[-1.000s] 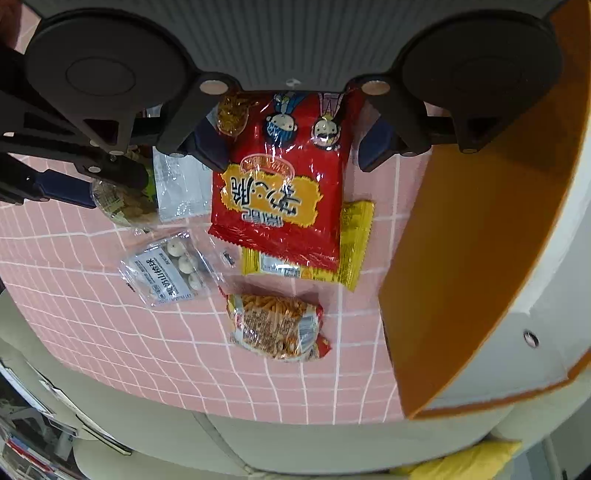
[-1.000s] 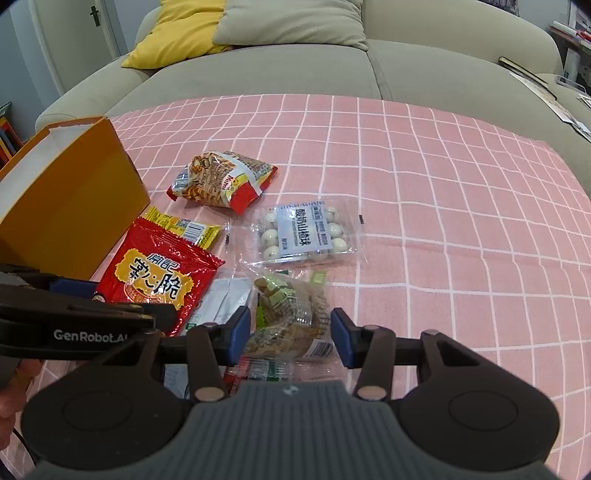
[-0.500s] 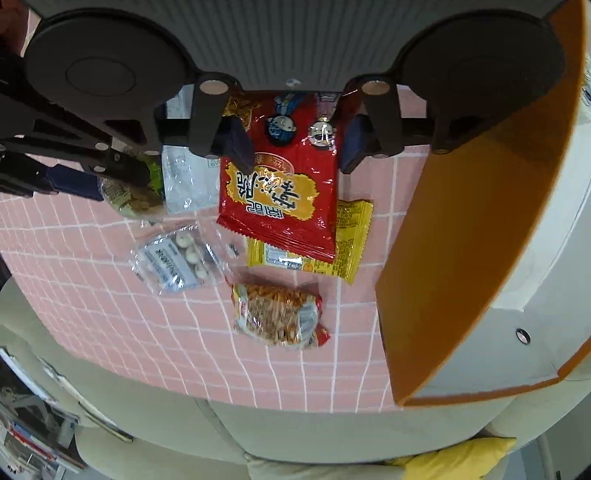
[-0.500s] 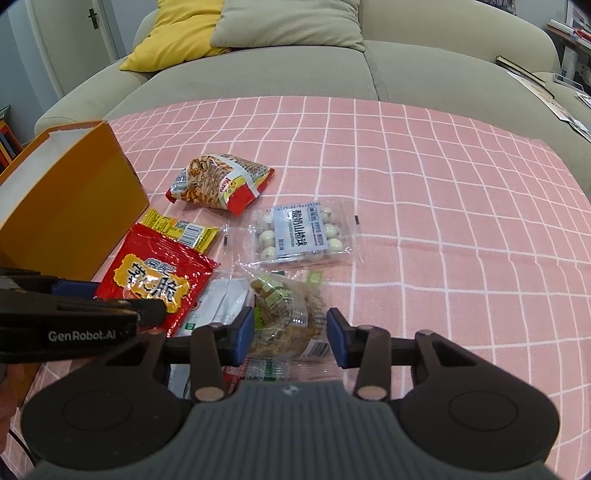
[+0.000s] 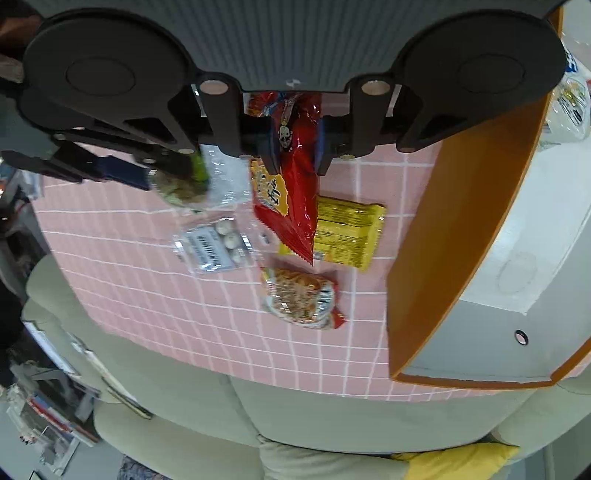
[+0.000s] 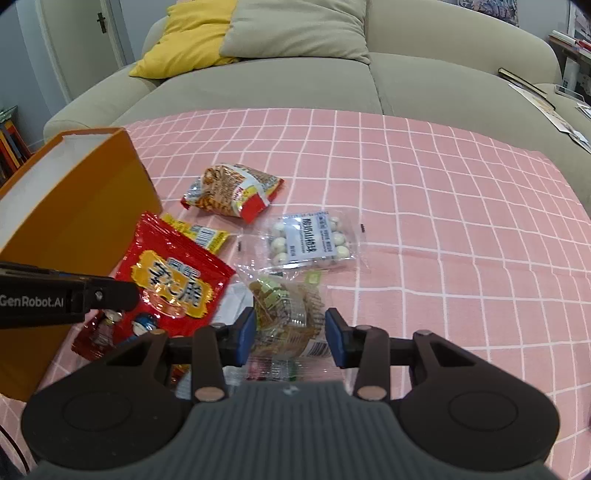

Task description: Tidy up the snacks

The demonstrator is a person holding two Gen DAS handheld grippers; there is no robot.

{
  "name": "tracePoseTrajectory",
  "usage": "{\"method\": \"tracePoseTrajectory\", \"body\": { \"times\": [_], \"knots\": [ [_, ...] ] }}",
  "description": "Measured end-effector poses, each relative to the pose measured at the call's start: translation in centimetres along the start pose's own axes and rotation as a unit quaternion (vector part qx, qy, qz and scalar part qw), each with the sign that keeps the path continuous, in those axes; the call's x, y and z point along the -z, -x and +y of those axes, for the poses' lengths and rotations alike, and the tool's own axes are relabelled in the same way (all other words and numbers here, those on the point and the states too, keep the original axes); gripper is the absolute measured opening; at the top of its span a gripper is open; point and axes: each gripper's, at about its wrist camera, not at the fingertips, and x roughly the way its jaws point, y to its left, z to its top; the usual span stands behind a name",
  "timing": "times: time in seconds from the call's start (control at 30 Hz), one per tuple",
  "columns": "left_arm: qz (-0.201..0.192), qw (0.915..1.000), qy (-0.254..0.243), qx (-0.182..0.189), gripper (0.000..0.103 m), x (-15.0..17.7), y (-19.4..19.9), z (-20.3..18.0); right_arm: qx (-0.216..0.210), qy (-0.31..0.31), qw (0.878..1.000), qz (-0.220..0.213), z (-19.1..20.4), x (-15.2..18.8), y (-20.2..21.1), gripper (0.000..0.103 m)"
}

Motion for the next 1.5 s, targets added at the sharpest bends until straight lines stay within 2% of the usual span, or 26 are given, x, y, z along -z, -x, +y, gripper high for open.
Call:
{"method": "tracePoseTrajectory", "body": {
  "times": [0.13, 0.23, 0.3, 0.4, 0.47, 0.57, 0.73, 0.9, 1.0, 1.1, 1.23, 1.33, 1.4, 1.5],
  "knots": [
    [0.002, 0.9995, 0.011, 0.028, 0.026, 0.0, 0.4, -0.2, -0.005, 0.005, 1.0, -0.002, 0.2, 0.2, 0.1, 0.038],
    [0.008, 0.9995, 0.011, 0.028, 0.035, 0.0, 0.2, -0.5, -0.009, 0.003, 1.0, -0.002, 0.1, 0.2, 0.1, 0.038],
    [0.022, 0.9993, 0.018, 0.024, 0.045, -0.1, -0.2, -0.5, -0.011, 0.003, 1.0, -0.002, 0.1, 0.2, 0.0, 0.038],
    [0.055, 0.9968, 0.055, 0.015, 0.045, -0.1, -1.1, 0.0, -0.013, 0.006, 1.0, -0.002, 0.0, 0.2, -0.2, 0.037],
    [0.055, 0.995, 0.078, 0.028, 0.045, 0.0, -1.2, 0.4, -0.015, 0.006, 1.0, -0.002, 0.1, 0.2, -0.2, 0.037],
    [0.06, 0.9931, 0.088, 0.049, 0.042, 0.2, -1.4, 0.3, -0.016, 0.006, 1.0, -0.001, 0.1, 0.4, -0.2, 0.037],
    [0.08, 0.9933, 0.078, 0.03, 0.041, 0.8, -2.3, -0.3, -0.02, 0.003, 1.0, -0.005, -0.1, 0.6, -0.2, 0.035],
    [0.087, 0.9904, 0.097, 0.045, 0.048, 1.2, -2.7, 0.2, -0.025, -0.004, 1.0, -0.007, -0.5, 0.7, -0.2, 0.034],
    [0.096, 0.9854, 0.126, 0.061, 0.055, 1.7, -3.3, 1.1, -0.028, -0.008, 1.0, -0.007, -0.6, 0.8, -0.2, 0.034],
    [0.094, 0.9833, 0.141, 0.065, 0.058, 1.9, -3.5, 1.5, -0.028, -0.006, 1.0, -0.007, -0.5, 0.9, -0.2, 0.033],
    [0.098, 0.977, 0.166, 0.092, 0.062, 2.5, -4.0, 2.2, -0.031, -0.015, 0.999, -0.006, -0.8, 0.9, -0.2, 0.033],
    [0.086, 0.9796, 0.16, 0.086, 0.056, 2.6, -3.5, 2.0, -0.027, -0.008, 1.0, -0.006, -0.6, 1.0, -0.2, 0.033],
    [0.078, 0.9808, 0.162, 0.076, 0.043, 2.5, -3.1, 2.0, -0.024, -0.008, 1.0, -0.006, -0.5, 1.0, -0.2, 0.032],
    [0.061, 0.9833, 0.157, 0.069, 0.03, 2.2, -2.0, 2.0, -0.021, -0.011, 1.0, -0.005, -0.6, 0.9, -0.1, 0.031]
  ]
}}
